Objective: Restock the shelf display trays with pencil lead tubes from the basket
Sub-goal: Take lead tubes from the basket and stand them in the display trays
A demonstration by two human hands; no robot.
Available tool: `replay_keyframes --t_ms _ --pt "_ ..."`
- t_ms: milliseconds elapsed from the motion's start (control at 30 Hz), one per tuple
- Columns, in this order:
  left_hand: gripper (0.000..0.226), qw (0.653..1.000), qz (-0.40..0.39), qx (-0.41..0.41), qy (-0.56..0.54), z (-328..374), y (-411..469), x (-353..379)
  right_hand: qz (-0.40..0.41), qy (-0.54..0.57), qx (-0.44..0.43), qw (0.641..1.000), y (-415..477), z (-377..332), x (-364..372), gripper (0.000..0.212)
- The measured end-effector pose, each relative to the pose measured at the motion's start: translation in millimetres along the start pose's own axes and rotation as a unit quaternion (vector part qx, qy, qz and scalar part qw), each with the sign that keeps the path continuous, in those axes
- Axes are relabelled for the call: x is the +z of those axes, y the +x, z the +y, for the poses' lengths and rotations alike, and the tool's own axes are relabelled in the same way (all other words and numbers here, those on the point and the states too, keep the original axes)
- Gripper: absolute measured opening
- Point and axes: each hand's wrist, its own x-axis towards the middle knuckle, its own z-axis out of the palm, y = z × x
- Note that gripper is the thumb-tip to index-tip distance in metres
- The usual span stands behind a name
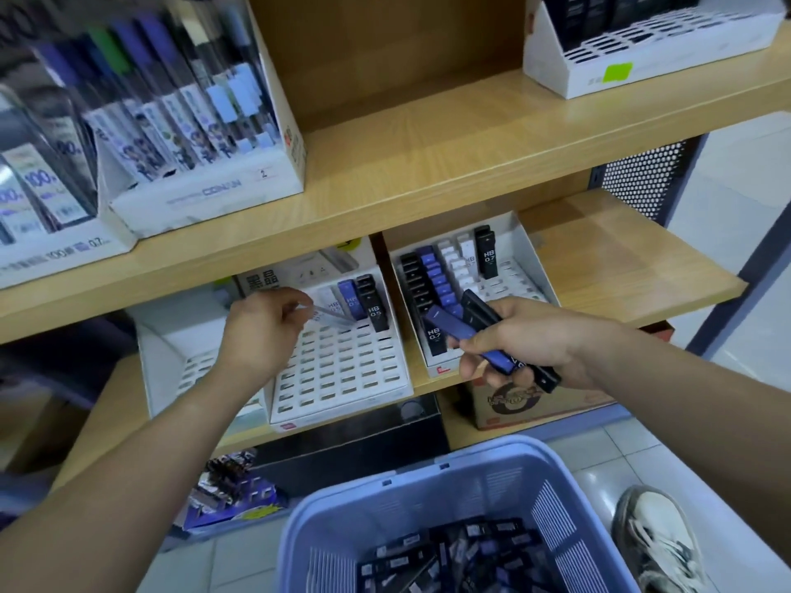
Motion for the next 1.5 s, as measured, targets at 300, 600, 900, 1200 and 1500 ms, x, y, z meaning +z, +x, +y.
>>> replay_keyframes --t_ms 300,600,900,1200,1500 --pt "0.017 0.998 0.001 0.024 0.056 -11.4 8.1 1.8 0.008 0.037 0.014 0.999 5.6 -5.1 17.9 0.016" --pt "0.026 0.992 -0.043 0.051 0.105 -6.4 10.6 4.7 0.021 0.015 -0.009 1.000 12.2 -5.8 26.1 0.012" --pt "0.029 0.983 -0.081 0.107 0.126 -9.4 19.1 13.3 0.031 0.029 -0.002 0.999 9.9 -4.0 24.5 0.015" --pt "0.017 0.999 0.031 0.023 0.005 -2.7 20.1 31.1 0.047 0.063 -0.036 0.996 10.5 -6.0 29.2 0.014" --pt "0.024 0.998 -0.006 0.062 -0.017 24.1 10.6 10.8 -0.002 0.107 -0.024 0.994 4.4 -7.4 32.6 0.012"
